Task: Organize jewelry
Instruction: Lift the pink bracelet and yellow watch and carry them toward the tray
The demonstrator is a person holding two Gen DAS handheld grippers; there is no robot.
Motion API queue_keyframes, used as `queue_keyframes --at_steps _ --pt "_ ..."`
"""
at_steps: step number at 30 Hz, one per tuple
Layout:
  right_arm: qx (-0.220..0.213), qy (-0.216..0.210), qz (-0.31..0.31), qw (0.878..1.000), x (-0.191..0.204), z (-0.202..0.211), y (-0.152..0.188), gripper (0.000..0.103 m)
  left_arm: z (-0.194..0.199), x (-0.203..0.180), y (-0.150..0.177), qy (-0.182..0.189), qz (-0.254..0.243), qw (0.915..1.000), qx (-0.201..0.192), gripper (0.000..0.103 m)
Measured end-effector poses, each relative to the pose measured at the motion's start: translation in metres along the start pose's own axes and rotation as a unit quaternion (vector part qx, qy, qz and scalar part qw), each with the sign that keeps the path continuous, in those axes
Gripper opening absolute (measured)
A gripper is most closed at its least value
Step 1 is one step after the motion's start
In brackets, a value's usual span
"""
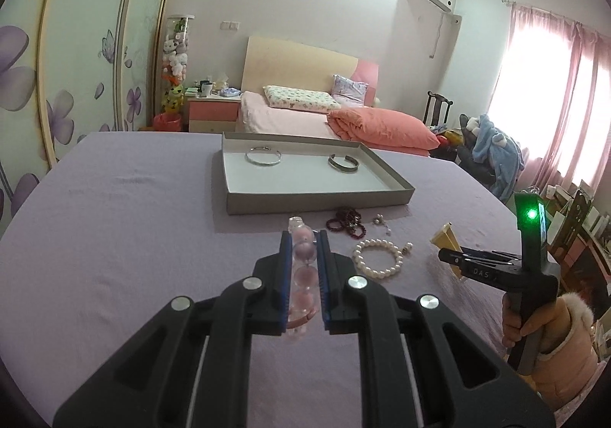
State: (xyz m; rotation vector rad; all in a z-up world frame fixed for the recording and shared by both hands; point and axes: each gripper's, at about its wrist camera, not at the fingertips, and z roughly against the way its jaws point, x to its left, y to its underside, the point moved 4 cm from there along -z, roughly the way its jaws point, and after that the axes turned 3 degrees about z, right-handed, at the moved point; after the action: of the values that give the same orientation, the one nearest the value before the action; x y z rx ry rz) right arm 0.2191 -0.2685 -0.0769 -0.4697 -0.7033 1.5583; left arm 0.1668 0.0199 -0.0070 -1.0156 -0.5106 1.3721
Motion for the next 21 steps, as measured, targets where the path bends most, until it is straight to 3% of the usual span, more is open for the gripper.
queue_keyframes --at_steps 12,21 --pt "-0.027 -0.012 0.010 1.000 0.014 0.019 -0.007 0.031 -0.003 0.002 0.003 0.006 0.004 1.0000 -0.003 0.013" --pt "-0.096 -0.004 0.021 0.995 0.019 0.040 -0.039 0.031 -0.006 -0.003 -0.010 0.013 -0.001 0.9996 -0.023 0.013"
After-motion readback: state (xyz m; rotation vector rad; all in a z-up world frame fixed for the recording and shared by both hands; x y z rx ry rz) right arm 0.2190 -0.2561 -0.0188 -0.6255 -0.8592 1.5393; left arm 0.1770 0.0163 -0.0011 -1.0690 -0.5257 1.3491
